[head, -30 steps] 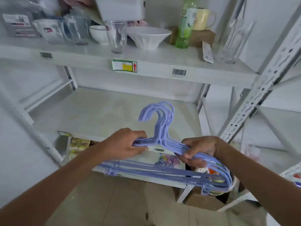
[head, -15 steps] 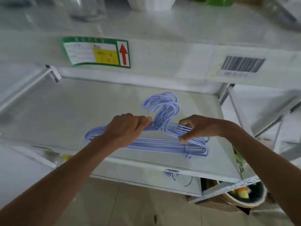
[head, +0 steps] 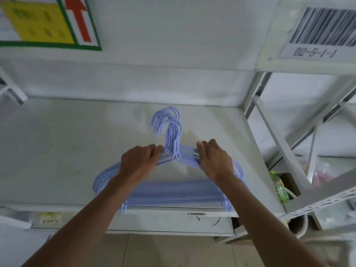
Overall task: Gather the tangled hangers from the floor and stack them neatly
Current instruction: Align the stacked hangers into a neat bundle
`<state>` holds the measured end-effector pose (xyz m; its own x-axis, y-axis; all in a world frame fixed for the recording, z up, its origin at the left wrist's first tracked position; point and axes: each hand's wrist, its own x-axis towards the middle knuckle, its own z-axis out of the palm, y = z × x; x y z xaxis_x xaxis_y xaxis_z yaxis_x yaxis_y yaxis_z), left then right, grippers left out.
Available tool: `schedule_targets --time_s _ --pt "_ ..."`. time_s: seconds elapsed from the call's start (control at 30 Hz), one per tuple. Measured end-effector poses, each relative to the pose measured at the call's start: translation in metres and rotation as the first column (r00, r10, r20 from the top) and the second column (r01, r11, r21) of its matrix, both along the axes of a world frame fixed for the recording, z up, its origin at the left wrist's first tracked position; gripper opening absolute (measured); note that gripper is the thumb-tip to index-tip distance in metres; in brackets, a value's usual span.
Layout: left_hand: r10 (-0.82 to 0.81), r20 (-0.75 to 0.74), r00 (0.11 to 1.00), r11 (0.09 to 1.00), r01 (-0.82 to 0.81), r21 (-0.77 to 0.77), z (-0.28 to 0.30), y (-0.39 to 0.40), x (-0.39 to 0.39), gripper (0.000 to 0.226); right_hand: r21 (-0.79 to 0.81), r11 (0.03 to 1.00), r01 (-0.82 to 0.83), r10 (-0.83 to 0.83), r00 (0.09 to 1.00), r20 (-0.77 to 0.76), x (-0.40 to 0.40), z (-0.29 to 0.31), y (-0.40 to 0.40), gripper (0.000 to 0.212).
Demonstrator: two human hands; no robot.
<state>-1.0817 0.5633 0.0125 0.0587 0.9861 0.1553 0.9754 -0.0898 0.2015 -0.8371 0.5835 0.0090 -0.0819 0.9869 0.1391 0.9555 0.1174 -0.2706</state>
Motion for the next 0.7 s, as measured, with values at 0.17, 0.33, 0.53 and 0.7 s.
schedule_targets --time_s 0.17,0.33,0.53,0.7 --pt "0.22 -0.015 0.975 0.975 -0.22 0.02 -0.002 -0.016 0.013 0.066 0.114 0.972 0.203 -0.2 0.979 -0.042 -0.012 -0.002 -0.023 0.065" --pt "0.154 0.045 0.987 0.968 -0.16 0.193 0.033 0.007 0.015 0.062 0.24 0.961 0.135 -0.158 0.984 0.08 0.0 0.025 0.012 0.084" --pt "0.048 0.042 0.998 0.992 -0.053 0.114 0.033 0.025 0.013 0.057 0.137 0.983 0.122 -0.13 0.99 0.05 0.003 0.025 0.023 0.058" --pt "-0.183 -0.321 0.929 0.966 0.231 0.117 0.022 0.035 0.002 0.027 0.124 0.989 0.08 -0.095 0.988 0.118 0.003 0.018 0.031 0.046"
